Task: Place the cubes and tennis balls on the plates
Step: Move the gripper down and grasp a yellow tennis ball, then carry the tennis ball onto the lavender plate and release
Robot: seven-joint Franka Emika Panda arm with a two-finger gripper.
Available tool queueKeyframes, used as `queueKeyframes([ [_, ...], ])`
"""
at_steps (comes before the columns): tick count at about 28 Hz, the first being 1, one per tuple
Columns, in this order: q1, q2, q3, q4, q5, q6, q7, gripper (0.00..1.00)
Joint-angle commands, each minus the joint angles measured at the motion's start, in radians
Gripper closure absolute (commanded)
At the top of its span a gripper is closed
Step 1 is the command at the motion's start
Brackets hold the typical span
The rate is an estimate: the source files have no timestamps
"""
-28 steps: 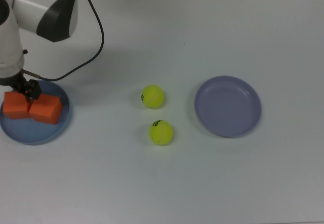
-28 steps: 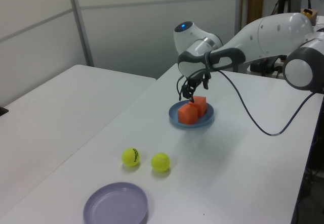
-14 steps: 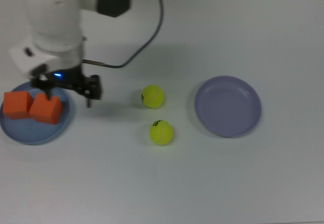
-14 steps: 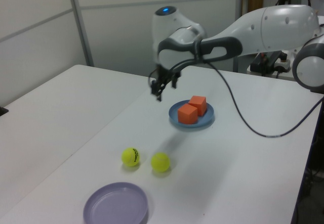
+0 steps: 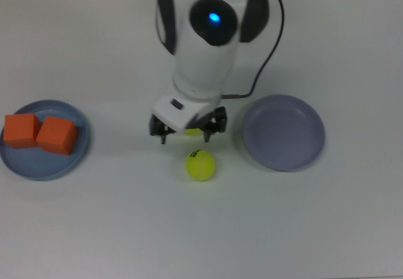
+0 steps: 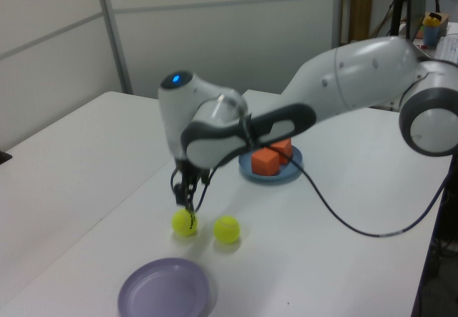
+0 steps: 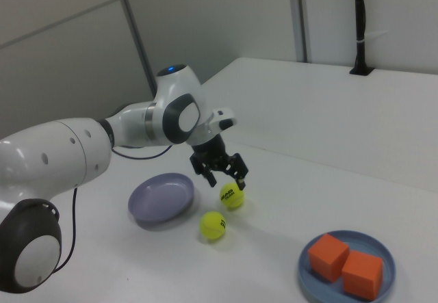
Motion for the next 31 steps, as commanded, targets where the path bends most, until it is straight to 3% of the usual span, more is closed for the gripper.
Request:
queueKeyframes([
  [1,0.043,0.017,-0.014,-0.007,-0.030,0.036,0.011,0.00],
  [6,0.057,0.052,-0.014,-0.008,-0.079,0.144,0.029,0.00],
  [11,0.057,0.109,-0.017,-0.010,-0.177,0.246,0.043,0.00],
  [17,0.059,0.118,-0.019,-0.013,-0.190,0.243,0.045,0.01],
  [18,0.059,0.116,-0.019,-0.014,-0.190,0.240,0.045,0.05],
  [20,0.062,0.115,-0.019,-0.020,-0.188,0.238,0.045,0.59],
  [21,0.062,0.115,-0.019,-0.022,-0.187,0.238,0.046,0.77],
  [23,0.063,0.115,-0.019,-0.020,-0.185,0.238,0.055,0.95],
  [24,0.065,0.113,-0.017,-0.019,-0.187,0.238,0.081,1.00],
  [31,0.100,0.083,-0.014,-0.010,-0.173,0.238,0.120,1.00],
])
